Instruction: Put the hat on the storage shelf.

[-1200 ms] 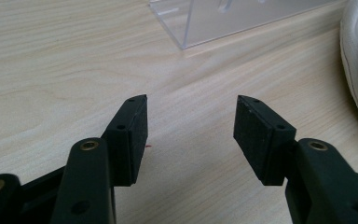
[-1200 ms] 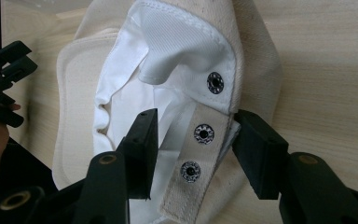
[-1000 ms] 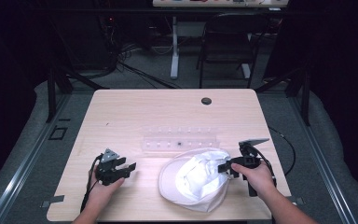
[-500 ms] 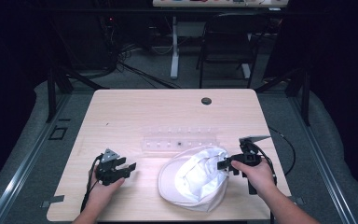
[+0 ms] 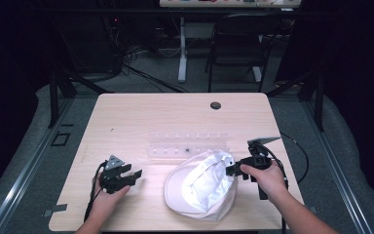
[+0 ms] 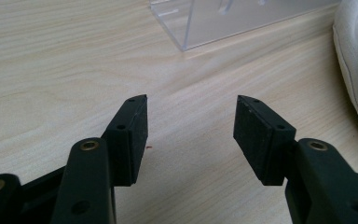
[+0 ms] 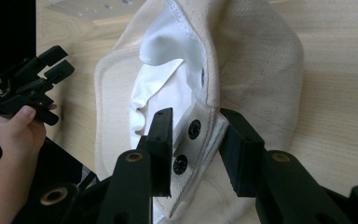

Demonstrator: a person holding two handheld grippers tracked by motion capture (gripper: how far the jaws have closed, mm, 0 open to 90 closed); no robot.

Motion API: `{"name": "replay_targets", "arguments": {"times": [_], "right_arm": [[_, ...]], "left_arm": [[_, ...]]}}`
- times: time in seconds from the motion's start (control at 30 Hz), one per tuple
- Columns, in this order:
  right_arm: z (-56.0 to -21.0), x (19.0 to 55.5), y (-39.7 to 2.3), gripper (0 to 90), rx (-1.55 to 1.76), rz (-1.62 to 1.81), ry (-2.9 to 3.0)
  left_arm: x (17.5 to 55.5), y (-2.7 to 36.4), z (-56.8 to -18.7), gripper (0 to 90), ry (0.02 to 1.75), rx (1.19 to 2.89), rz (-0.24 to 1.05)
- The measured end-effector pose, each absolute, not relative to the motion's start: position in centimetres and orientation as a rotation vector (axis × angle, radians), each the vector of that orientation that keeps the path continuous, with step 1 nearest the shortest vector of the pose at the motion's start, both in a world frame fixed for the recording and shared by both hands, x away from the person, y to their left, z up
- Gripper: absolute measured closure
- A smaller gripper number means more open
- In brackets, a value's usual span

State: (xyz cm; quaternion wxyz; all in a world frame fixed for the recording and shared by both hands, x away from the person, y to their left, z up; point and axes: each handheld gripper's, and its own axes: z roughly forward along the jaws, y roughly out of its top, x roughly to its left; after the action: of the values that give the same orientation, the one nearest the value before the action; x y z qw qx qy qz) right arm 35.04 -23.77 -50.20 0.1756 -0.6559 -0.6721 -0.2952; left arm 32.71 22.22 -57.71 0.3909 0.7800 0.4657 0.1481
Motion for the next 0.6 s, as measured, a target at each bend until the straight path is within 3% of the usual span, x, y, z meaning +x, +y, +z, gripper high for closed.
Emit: {"name": "replay_targets", "arguments": {"times": [0.17, 0.3, 0.6], "right_arm": [[-50.8, 35.4, -23.6, 70.2, -1.840, -0.810, -1.879], [-50.5, 35.6, -23.4, 78.9, -1.839, -0.777, -1.885], [-48.7, 35.4, -22.5, 81.4, -1.884, -0.724, -2.018]], "left_arm": [[32.7, 22.2, -57.7, 45.6, 1.183, 1.983, 0.376], [32.7, 22.2, -57.7, 45.6, 1.181, 1.985, 0.378], [32.7, 22.2, -57.7, 45.6, 1.182, 1.984, 0.377]]}}
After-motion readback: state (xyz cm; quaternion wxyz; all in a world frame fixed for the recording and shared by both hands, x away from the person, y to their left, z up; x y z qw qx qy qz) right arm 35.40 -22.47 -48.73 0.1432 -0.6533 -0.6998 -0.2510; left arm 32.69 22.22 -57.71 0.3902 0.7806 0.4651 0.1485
